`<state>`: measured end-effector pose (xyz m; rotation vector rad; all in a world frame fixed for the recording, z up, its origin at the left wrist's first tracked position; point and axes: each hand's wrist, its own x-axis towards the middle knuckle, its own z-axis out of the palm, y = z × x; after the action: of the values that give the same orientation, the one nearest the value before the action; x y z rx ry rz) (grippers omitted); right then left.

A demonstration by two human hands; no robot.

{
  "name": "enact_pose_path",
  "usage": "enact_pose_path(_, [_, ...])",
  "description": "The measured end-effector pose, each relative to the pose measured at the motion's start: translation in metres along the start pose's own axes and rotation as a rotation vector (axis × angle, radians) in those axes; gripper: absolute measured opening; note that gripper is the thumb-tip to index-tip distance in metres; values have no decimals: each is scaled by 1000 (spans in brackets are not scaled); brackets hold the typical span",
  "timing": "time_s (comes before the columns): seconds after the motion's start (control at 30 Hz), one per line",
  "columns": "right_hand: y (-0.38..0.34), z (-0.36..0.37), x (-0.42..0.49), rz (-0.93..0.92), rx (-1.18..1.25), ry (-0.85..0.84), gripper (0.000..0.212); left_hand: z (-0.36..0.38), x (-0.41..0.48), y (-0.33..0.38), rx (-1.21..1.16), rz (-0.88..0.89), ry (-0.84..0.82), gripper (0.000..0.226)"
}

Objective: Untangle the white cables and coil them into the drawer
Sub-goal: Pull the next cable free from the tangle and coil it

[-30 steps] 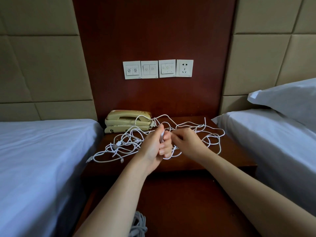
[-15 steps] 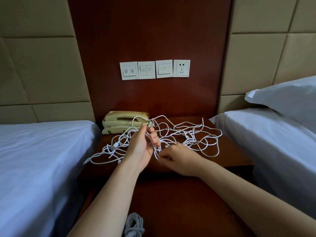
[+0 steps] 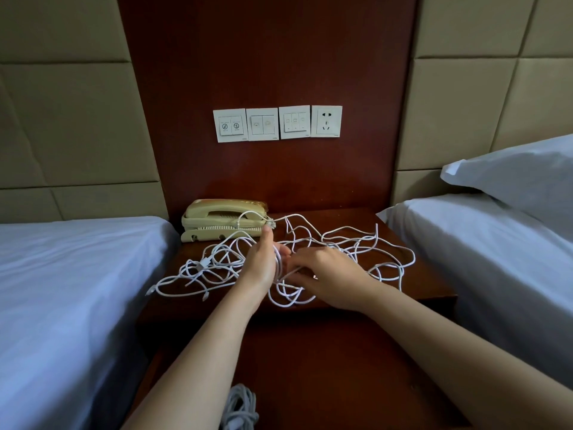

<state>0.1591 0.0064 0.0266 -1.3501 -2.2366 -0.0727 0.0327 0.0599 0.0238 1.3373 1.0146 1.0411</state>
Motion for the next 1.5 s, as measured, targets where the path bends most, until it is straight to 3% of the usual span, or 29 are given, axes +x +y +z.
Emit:
enact_pose_path(0.07, [3, 0, 1, 23, -4, 7, 14, 0, 0, -1, 24, -78, -116, 81])
enact_pose_path(0.17, [9, -3, 3, 100, 67, 12, 8, 0, -4, -1, 17, -168, -254, 85])
enact_pose_path(0.3, [19, -8, 3, 205, 243, 82, 24, 5, -11, 2, 24, -191, -365, 74])
enact_pose_path(0.57, [27, -7, 4, 203, 330, 233, 11, -2, -15, 11, -90, -152, -498, 36])
enact_pose_path(0.73, [35, 6, -3, 362, 194, 246, 27, -5, -12, 17, -176, -45, -421, 37])
enact_pose_path(0.83, [41, 21, -7, 528, 354, 100, 27, -7, -10, 20, -258, -3, -319, 38])
enact_pose_path(0.93, [55, 29, -9, 664, 483, 136, 23, -13, -7, 22, -325, 22, -228, 38])
enact_pose_path(1.1, [76, 32, -3, 670, 304, 189, 27, -26, 0, 18, -343, 23, -121, 37])
enact_pose_path(1.23, [82, 38, 6, 674, 282, 218, 17, -33, 3, 17, -385, 34, -75, 36])
enact_pose_path(1.4, [83, 32, 18, 724, 239, 406, 17, -45, 9, 17, -417, 52, -14, 35])
enact_pose_path(1.5, [81, 20, 27, 700, 505, 581, 26, -51, 11, 15, -416, 50, 7, 37])
